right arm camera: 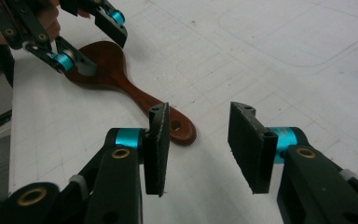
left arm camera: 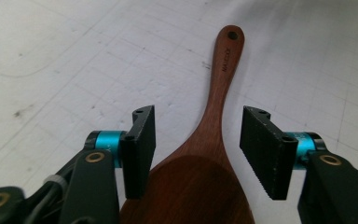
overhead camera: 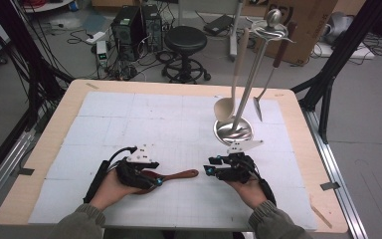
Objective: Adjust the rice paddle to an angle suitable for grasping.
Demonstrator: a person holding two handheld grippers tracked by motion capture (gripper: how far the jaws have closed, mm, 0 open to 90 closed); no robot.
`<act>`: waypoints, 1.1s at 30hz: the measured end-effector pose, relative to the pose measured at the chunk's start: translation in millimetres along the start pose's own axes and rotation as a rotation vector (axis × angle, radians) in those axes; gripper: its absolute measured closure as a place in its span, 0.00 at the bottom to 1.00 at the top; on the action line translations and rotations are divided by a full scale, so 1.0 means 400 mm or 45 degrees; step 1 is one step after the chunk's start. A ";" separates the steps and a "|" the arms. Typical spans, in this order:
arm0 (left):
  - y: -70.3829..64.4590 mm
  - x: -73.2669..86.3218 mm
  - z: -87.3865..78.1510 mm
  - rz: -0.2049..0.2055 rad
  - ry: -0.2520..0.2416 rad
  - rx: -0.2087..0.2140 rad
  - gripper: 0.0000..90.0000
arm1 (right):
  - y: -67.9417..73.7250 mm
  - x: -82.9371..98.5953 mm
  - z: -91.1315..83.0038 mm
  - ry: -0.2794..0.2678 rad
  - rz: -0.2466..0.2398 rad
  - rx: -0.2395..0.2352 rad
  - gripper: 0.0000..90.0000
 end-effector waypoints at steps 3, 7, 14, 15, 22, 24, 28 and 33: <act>-0.005 -0.005 0.018 0.013 0.012 0.008 0.56 | -0.002 0.000 0.004 -0.001 -0.006 0.001 0.63; -0.009 -0.010 0.037 0.041 0.045 0.002 0.61 | -0.004 0.001 0.011 0.003 -0.010 0.004 0.62; -0.023 -0.016 0.066 0.092 0.100 0.005 0.70 | -0.005 0.004 0.018 0.010 -0.003 -0.002 0.62; -0.025 -0.016 0.070 0.098 0.104 0.015 0.72 | -0.005 0.004 0.019 0.010 -0.009 0.001 0.62; -0.022 -0.014 0.068 0.106 0.114 0.000 0.81 | -0.006 0.007 0.026 0.011 -0.004 0.005 0.63; -0.023 -0.014 0.066 0.105 0.114 0.008 0.82 | -0.007 0.006 0.029 0.005 -0.001 0.007 0.63; -0.025 -0.014 0.061 0.103 0.114 0.031 0.85 | -0.006 0.007 0.034 0.012 -0.002 0.001 0.64; -0.028 -0.013 0.059 0.116 0.119 0.042 0.86 | -0.003 0.008 0.040 0.019 0.002 -0.014 0.65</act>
Point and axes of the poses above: each handheld gripper's, and its own axes: z roughly forward along the jaws, x roughly out of its underside, y roughly to its left, the point moved 3 cm from there along z, roughly forward along the jaws, and after that the axes turned 4 degrees about -z, right-handed, at the moved point
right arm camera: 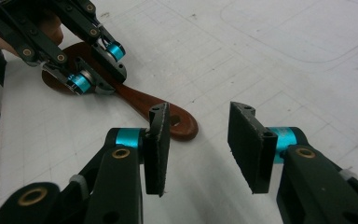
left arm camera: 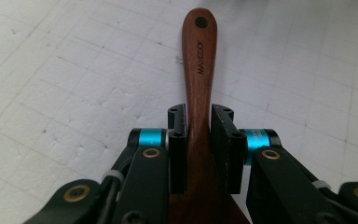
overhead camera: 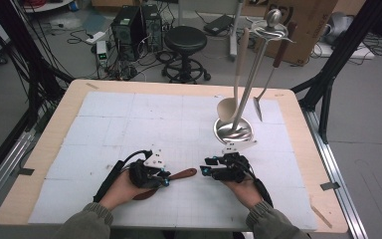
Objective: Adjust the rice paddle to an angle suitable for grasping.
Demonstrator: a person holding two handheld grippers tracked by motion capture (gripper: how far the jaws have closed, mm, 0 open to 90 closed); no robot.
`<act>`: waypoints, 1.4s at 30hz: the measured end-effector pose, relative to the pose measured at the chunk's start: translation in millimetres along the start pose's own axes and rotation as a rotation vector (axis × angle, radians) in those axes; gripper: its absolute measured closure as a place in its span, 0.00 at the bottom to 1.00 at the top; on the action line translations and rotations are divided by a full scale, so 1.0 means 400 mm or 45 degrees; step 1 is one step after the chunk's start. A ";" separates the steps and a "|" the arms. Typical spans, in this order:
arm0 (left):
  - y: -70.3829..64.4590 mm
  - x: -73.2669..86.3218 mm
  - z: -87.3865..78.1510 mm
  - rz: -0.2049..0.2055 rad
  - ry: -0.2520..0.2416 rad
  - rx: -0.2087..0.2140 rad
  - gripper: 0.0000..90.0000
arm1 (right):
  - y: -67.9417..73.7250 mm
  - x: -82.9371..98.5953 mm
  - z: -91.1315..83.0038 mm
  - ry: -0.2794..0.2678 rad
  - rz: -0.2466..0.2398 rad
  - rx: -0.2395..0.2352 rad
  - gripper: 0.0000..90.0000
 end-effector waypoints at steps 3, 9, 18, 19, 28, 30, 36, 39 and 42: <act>0.000 0.000 -0.002 0.000 -0.001 0.000 0.86 | 0.004 0.000 0.005 0.004 0.006 -0.016 0.65; -0.003 -0.005 -0.013 -0.008 -0.041 0.002 0.86 | 0.009 0.002 0.021 0.023 0.035 -0.048 0.61; -0.009 -0.014 -0.033 -0.009 -0.111 0.014 0.86 | 0.021 -0.002 0.041 0.024 0.085 -0.114 0.57; -0.010 -0.015 -0.035 -0.013 -0.123 0.016 0.86 | 0.024 -0.004 0.043 0.025 0.091 -0.123 0.57; -0.013 -0.026 -0.052 -0.024 -0.193 0.033 0.86 | 0.048 -0.023 0.053 -0.014 0.100 -0.197 0.62; -0.017 -0.030 -0.054 -0.025 -0.208 0.038 0.86 | 0.054 -0.028 0.054 -0.019 0.099 -0.211 0.64; -0.023 -0.037 -0.058 -0.018 -0.224 0.039 0.86 | 0.067 -0.042 0.058 -0.054 0.107 -0.240 0.66; -0.021 -0.036 -0.062 -0.016 -0.228 0.043 0.86 | 0.070 -0.048 0.059 -0.068 0.114 -0.245 0.67; -0.022 -0.037 -0.063 -0.012 -0.232 0.045 0.86 | 0.074 -0.051 0.063 -0.071 0.134 -0.258 0.66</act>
Point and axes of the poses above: each handheld gripper's, and its own axes: z roughly forward along the jaws, x roughly out of its underside, y roughly to its left, the point moved 3 cm from there along z, roughly forward along the jaws, and after that the axes turned 4 degrees about -z, right-handed, at the moved point
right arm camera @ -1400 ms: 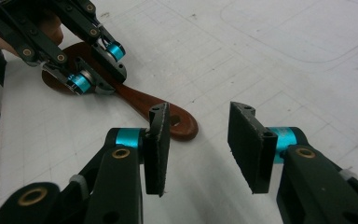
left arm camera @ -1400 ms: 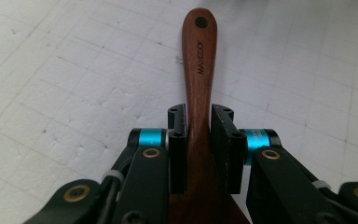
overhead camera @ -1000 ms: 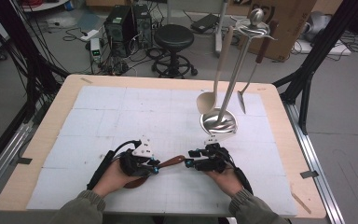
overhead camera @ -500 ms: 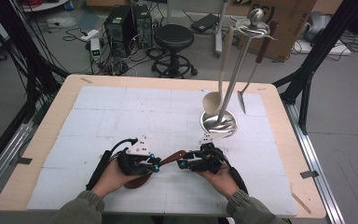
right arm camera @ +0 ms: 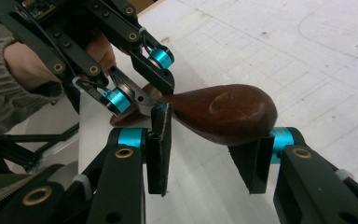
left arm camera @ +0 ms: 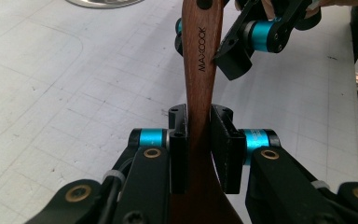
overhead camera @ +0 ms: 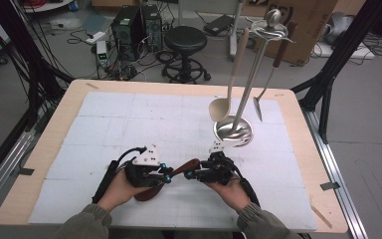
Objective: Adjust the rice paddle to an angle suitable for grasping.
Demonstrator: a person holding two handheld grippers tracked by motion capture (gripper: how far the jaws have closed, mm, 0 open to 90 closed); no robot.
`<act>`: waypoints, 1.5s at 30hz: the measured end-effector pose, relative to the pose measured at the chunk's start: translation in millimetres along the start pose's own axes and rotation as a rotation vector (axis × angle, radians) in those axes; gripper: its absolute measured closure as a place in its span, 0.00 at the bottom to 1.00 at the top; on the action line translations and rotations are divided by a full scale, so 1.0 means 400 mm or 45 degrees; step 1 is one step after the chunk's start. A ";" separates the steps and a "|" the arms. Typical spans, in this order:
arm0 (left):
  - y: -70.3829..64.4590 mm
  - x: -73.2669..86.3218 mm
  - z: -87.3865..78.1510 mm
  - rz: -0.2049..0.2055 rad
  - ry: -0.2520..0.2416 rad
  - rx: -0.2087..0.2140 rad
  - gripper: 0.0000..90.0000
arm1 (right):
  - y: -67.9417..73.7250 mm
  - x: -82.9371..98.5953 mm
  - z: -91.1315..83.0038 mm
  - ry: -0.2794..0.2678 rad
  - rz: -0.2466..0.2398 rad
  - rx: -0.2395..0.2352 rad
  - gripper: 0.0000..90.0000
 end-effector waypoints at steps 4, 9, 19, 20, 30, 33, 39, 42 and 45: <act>-0.003 -0.002 -0.002 0.004 -0.005 0.001 0.86 | 0.006 -0.005 0.010 0.007 0.011 -0.010 0.67; -0.002 -0.002 -0.007 0.003 -0.016 0.014 0.86 | 0.006 -0.012 0.010 -0.009 0.029 -0.032 0.69; -0.001 -0.005 -0.018 -0.028 -0.049 0.059 0.84 | 0.016 -0.022 0.002 -0.032 0.024 -0.091 0.74; -0.001 -0.005 -0.020 -0.030 -0.054 0.067 0.83 | 0.017 -0.024 0.001 -0.035 0.020 -0.094 0.75; 0.003 -0.012 -0.044 -0.080 -0.127 0.118 0.77 | 0.033 -0.057 -0.013 -0.095 0.027 -0.152 0.81; 0.005 -0.012 -0.049 -0.083 -0.130 0.116 0.76 | 0.038 -0.068 -0.018 -0.107 0.016 -0.167 0.84; 0.010 -0.013 -0.054 -0.105 -0.140 0.111 0.67 | 0.047 -0.084 -0.029 -0.117 -0.015 -0.172 0.85; 0.011 -0.015 -0.056 -0.126 -0.154 0.107 0.61 | 0.053 -0.101 -0.042 -0.121 -0.042 -0.159 0.85; 0.011 -0.017 -0.059 -0.127 -0.168 0.112 0.61 | 0.061 -0.121 -0.055 -0.124 -0.077 -0.140 0.85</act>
Point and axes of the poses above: each handheld gripper's, and its own axes: z roughly forward along the jaws, x roughly out of its underside, y roughly to its left, the point moved 3 cm from there along z, roughly forward along the jaws, and after that the axes turned 4 degrees about -z, right-handed, at the moved point
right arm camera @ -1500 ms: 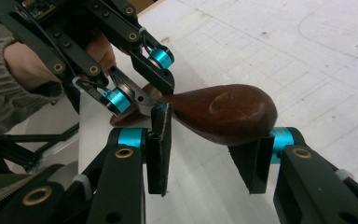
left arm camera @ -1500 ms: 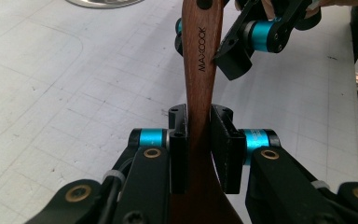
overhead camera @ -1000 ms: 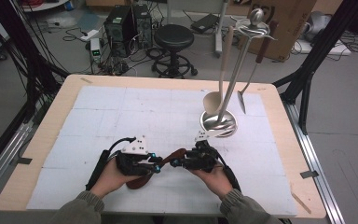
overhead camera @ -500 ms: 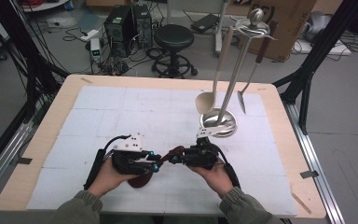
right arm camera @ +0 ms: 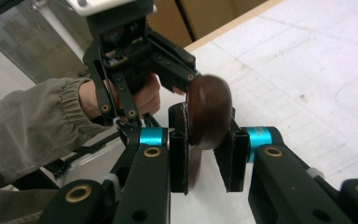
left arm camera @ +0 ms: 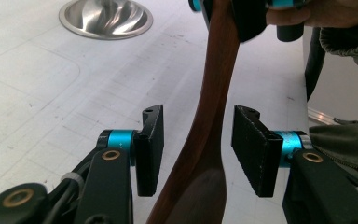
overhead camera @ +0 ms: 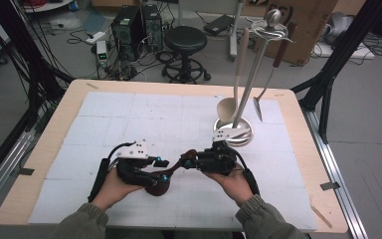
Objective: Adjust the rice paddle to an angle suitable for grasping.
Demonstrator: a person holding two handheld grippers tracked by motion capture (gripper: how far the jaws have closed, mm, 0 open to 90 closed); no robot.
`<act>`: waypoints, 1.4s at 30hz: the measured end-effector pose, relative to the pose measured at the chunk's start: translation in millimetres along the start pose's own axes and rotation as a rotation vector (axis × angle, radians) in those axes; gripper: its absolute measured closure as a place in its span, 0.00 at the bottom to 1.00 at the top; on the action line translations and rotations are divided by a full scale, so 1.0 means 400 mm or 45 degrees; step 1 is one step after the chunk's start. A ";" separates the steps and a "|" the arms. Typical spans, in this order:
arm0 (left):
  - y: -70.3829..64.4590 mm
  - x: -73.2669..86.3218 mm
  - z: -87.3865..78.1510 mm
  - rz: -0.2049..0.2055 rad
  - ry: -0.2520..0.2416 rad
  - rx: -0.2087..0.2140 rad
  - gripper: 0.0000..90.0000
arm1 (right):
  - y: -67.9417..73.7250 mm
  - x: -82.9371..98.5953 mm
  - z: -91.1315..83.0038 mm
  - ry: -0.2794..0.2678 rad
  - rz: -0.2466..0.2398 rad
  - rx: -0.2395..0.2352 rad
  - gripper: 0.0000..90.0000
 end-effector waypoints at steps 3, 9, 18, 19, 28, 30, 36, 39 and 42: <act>-0.002 -0.001 -0.002 0.004 -0.004 0.006 0.62 | 0.007 -0.019 -0.006 -0.002 -0.031 0.009 0.85; -0.006 -0.003 -0.006 0.015 -0.023 0.009 0.71 | 0.017 -0.041 -0.007 -0.006 -0.071 0.025 0.85; 0.001 0.002 -0.021 0.020 -0.022 -0.014 0.78 | 0.022 -0.042 0.016 -0.031 -0.081 0.065 0.84; 0.002 0.003 -0.022 0.016 -0.024 -0.015 0.78 | 0.023 -0.042 0.019 -0.035 -0.086 0.074 0.84; 0.007 0.008 -0.035 0.003 -0.027 -0.030 0.79 | 0.031 -0.037 0.046 -0.073 -0.118 0.116 0.83; 0.007 0.008 -0.036 0.003 -0.027 -0.032 0.79 | 0.032 -0.035 0.051 -0.078 -0.118 0.121 0.83; 0.006 0.008 -0.038 0.001 -0.033 -0.037 0.79 | 0.033 -0.029 0.065 -0.073 -0.116 0.123 0.83; 0.007 0.008 -0.040 0.007 -0.030 -0.040 0.78 | 0.033 -0.023 0.073 -0.078 -0.117 0.123 0.84; 0.007 0.010 -0.038 0.004 -0.024 -0.048 0.78 | 0.028 -0.012 0.078 -0.084 -0.091 0.112 0.84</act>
Point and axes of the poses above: each handheld gripper's, and its own axes: z roughly forward along the jaws, x roughly out of its underside, y roughly to its left, the point moved 3 cm from there along z, roughly forward along the jaws, and after that the axes turned 4 degrees about -z, right-handed, at the moved point
